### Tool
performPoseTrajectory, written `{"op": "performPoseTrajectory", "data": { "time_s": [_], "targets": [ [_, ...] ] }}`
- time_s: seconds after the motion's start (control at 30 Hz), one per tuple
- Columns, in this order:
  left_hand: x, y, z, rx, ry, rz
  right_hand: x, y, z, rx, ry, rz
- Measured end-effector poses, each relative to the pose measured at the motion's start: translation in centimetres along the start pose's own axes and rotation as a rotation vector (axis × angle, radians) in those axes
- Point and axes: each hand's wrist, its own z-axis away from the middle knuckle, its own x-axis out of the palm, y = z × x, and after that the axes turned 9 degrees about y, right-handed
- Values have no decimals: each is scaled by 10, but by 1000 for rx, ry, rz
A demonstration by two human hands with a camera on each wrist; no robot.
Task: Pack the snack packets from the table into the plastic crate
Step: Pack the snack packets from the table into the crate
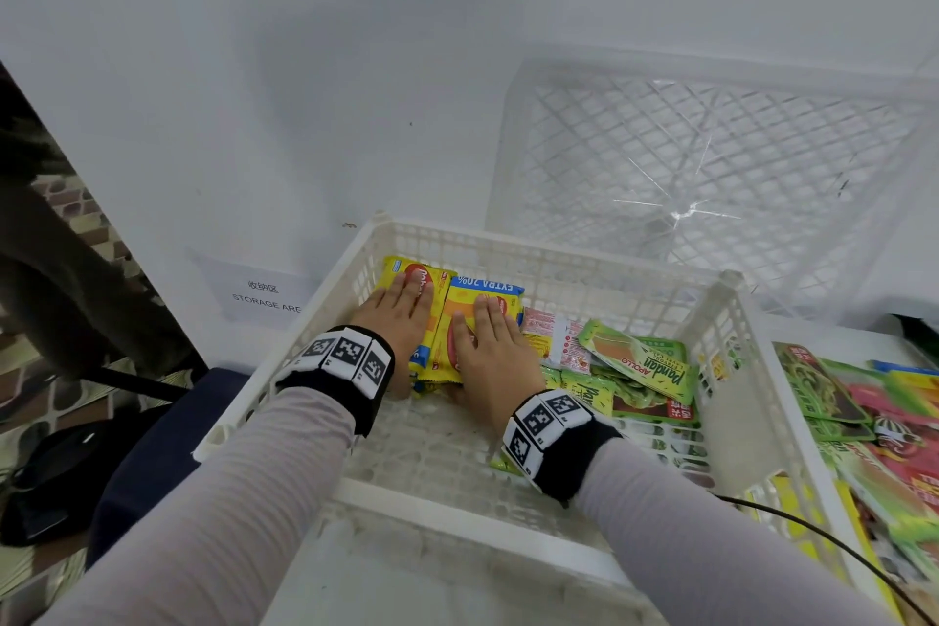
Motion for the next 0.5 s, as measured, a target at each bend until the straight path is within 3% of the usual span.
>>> {"op": "performPoseTrajectory", "data": {
  "time_s": [0.23, 0.33, 0.4, 0.5],
  "targets": [
    [-4, 1, -2, 9, -28, 8, 0, 10, 3, -38, -31, -28],
    [-17, 2, -3, 6, -108, 18, -17, 21, 8, -83, -113, -174],
    [-32, 2, -2, 0, -174, 43, -38, 34, 11, -31, -127, -362],
    [-62, 6, -1, 49, -257, 105, -70, 65, 16, 180, -19, -574]
  ]
}}
